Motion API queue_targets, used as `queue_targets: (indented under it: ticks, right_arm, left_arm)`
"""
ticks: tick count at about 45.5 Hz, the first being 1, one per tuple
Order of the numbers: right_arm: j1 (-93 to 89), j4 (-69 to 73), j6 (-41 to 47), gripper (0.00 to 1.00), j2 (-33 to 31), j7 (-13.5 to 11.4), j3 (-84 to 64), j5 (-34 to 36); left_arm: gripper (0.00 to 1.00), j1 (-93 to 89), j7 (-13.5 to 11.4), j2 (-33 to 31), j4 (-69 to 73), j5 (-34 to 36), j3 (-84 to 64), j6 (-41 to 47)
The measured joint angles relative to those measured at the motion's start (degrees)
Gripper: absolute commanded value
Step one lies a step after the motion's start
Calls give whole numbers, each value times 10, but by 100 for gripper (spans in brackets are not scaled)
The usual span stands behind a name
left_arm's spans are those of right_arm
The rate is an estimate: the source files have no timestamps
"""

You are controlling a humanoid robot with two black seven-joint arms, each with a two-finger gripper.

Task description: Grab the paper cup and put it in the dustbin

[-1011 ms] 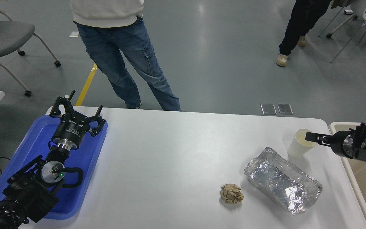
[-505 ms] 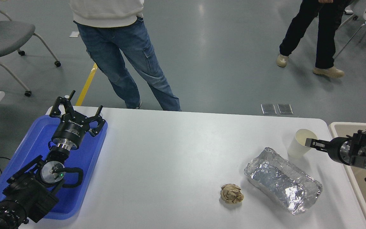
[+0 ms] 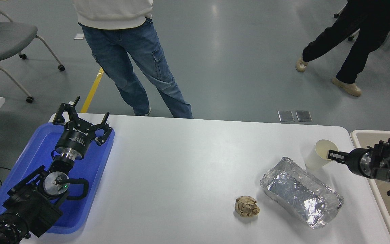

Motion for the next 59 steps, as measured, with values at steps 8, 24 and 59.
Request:
queue_targets:
  ticks: [8,24,59]
  right_arm:
    - [3,1,3,0,0,0,1,-6]
    - [28,4,6,0,-9,0,5,-8]
    - [330,100,179,0,-141,-6,0,-25]
  left_arm:
    - [100,0,0,0,0,0,0,0]
    - [100,0,0,0,0,0,0,0]
    - [100,0,0,0,0,0,1,0]
